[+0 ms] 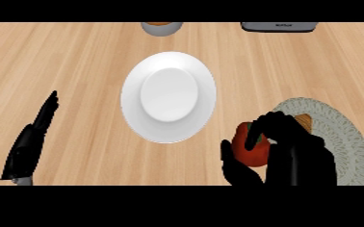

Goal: Pick the bell pepper from the placemat and place it in the plate

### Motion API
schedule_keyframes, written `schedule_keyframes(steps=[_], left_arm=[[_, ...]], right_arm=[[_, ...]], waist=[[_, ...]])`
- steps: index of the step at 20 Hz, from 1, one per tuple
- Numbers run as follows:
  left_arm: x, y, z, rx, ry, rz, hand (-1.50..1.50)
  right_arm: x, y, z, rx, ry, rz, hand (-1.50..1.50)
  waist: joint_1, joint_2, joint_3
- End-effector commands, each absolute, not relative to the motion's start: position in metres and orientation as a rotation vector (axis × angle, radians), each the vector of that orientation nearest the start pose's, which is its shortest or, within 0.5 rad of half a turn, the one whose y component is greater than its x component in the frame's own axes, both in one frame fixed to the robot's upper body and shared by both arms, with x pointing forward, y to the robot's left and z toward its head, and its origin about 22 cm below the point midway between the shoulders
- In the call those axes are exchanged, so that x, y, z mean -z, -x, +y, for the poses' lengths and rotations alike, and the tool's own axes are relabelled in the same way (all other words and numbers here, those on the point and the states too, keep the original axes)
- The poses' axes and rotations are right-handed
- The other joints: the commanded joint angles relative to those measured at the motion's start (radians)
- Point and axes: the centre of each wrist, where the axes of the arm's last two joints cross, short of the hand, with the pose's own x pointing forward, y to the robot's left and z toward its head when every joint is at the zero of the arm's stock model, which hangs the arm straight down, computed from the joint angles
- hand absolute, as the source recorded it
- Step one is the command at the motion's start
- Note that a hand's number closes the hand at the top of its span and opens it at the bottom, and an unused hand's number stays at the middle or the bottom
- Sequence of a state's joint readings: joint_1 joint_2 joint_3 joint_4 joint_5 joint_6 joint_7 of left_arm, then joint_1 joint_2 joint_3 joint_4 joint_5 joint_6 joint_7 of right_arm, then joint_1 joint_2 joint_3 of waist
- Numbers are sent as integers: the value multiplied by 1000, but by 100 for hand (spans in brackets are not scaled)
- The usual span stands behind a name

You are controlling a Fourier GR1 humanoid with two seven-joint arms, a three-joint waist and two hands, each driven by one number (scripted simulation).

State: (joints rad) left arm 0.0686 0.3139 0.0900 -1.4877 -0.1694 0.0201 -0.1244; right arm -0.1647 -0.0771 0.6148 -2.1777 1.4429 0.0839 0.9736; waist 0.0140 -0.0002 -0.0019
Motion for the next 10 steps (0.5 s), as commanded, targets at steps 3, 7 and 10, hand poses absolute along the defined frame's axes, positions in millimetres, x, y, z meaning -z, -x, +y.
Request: schedule_keyframes(steps=[3,7,10], left_arm=[[5,-221,343,313,-468,-1511,0],[6,-230,331,308,-442,-1524,0],[1,-227,331,324,-467,-1537,0]], right_arm=[[-164,-204,-47,-544,1175,-1564,150],[-178,-236,-29,-513,1117,-1526,150],[-185,-284,-34,-493,1074,-1490,150]], waist=[[8,3,1],[14,4,1],[27,8,1]])
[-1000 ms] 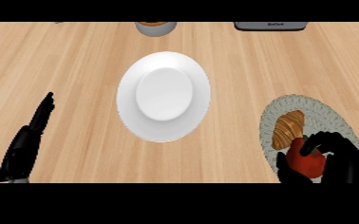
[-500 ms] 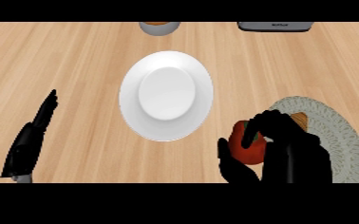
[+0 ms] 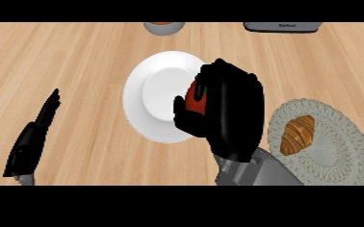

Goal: Pick the bell pepper from the placemat and place it in the plate

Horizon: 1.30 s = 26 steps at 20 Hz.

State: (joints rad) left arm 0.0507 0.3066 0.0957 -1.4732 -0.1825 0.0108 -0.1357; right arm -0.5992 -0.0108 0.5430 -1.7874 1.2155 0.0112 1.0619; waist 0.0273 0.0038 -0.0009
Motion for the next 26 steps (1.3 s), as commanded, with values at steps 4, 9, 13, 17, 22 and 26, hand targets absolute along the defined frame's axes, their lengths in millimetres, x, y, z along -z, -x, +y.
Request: schedule_keyframes(steps=[4,9,13,17,22,26], left_arm=[[2,-226,330,318,-452,-1538,0],[15,-226,328,333,-418,-1530,0],[-6,-233,334,346,-445,-1551,0],[-3,-233,326,360,-417,-1549,0],[-1,-245,321,356,-420,-1545,0],[-3,-229,316,350,-429,-1542,0]], right_arm=[[-164,-296,-16,-563,1036,-1397,150],[-135,-331,-8,-581,996,-1346,150],[-116,-352,-9,-576,940,-1314,150],[-102,-356,-17,-384,867,-1287,150],[-78,-366,-13,-343,884,-1244,-150],[-76,-360,-9,-256,862,-1380,-150]], waist=[[6,1,0],[24,8,0],[39,10,1],[45,11,1],[53,16,0],[35,6,1]])
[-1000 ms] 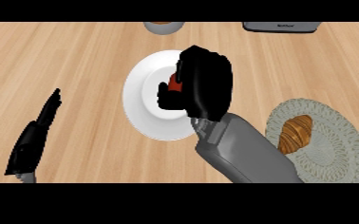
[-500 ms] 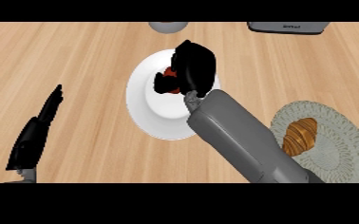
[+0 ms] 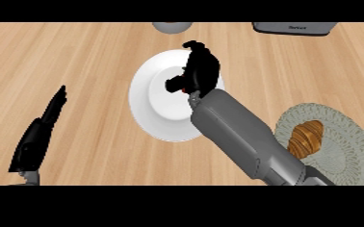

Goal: Pick the bell pepper from the placemat and place it in the plate

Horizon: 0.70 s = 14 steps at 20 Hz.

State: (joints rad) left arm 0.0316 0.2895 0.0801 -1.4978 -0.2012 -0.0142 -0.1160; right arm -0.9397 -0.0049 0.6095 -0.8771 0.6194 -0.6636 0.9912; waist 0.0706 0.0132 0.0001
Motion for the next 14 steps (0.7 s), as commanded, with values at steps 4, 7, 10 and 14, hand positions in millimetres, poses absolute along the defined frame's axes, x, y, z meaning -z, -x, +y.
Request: schedule_keyframes(steps=[4,7,10,14], left_arm=[[8,-231,332,323,-452,-1529,0],[4,-227,333,298,-435,-1517,0],[10,-214,335,287,-465,-1521,0],[16,-208,342,263,-474,-1490,0]], right_arm=[[-92,-367,-9,-48,833,-1491,-150],[-99,-372,-13,66,839,-1498,-150],[-77,-368,-30,195,839,-1474,-150],[-84,-343,-54,305,735,-1582,-150]], waist=[[-28,-5,-1],[-49,-15,0],[-59,-17,0],[-95,-22,1]])
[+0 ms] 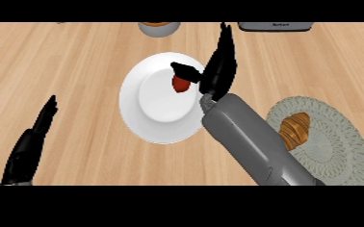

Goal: Pick the bell pepper from the placemat and place it in the plate

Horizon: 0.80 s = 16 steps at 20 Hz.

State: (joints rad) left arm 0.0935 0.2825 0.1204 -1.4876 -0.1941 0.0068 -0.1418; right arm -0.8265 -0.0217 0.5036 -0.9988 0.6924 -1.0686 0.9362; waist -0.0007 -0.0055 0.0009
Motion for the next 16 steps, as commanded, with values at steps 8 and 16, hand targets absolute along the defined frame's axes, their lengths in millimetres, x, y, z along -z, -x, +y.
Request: schedule_keyframes(steps=[8,16], left_arm=[[1,-200,347,282,-484,-1504,0],[13,-216,337,300,-491,-1521,0]], right_arm=[[-55,-260,-139,291,746,-1678,-150],[-56,-211,-205,245,774,-1677,-150]], waist=[[-13,0,1],[-6,6,1]])
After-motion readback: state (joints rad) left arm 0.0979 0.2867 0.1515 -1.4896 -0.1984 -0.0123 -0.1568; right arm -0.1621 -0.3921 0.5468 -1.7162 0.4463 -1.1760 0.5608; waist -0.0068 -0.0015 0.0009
